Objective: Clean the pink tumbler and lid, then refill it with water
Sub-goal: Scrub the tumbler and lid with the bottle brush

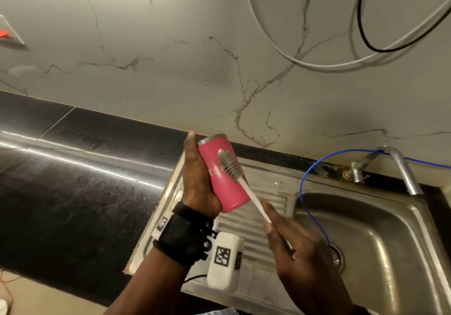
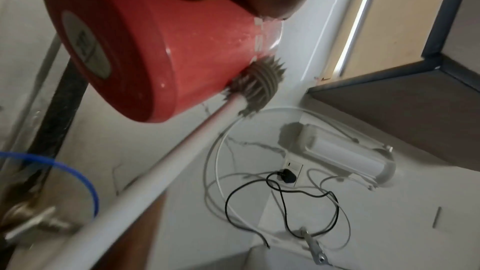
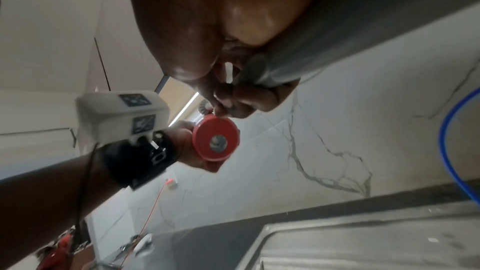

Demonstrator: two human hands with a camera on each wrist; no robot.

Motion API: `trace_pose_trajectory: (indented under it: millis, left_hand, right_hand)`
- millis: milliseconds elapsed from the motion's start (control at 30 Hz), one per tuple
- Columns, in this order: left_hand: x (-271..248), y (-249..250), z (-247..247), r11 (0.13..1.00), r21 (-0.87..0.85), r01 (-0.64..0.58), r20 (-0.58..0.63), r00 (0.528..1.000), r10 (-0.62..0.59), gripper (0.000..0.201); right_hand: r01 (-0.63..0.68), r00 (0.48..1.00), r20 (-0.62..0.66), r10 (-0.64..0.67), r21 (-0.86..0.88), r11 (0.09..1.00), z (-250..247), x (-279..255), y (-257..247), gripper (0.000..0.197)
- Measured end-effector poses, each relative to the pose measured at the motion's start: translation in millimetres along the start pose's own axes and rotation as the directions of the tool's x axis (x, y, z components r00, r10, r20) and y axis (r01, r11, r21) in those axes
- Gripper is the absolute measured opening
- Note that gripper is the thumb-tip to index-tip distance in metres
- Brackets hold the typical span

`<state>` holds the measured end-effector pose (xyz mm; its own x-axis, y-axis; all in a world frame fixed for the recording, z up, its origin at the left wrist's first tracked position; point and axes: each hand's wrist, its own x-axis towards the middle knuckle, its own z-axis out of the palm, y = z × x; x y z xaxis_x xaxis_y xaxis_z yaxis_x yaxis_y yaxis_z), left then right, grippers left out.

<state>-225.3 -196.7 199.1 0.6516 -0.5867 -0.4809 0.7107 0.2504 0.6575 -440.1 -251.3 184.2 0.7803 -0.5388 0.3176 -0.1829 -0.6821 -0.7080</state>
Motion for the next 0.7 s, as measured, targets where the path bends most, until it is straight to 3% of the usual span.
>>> trace_pose_trajectory:
  millis: [100,300,567,700]
  left_hand:
    - [1,11,-3,0.999,-0.052,0.013,-0.030,0.999,-0.015,0.077]
    - [-11,-18,8,0.999,0.035,0.040,0.028,0.999,-0.041,0.088]
    - [-5,12,4,0.999,-0.044,0.027,-0.004,1.000,-0.028,0.070]
    - [-17,-12,12,0.997,0.032,0.072,0.062,0.995,-0.074,0.078]
  right_hand:
    - [-0.020,1.000,0.017,0.020,0.016,1.000,0,-8,-1,0.054]
    - [-0.017,0.999,-0.051,0.017,-0.004,1.000,2,16,0,0.050]
    - [-0.079,0.997,0.016,0.078,0.076,0.994,0,-9,-1,0.047]
    - [-0.049,0.997,-0.057,0.052,0.046,0.998,1,10,2,0.050]
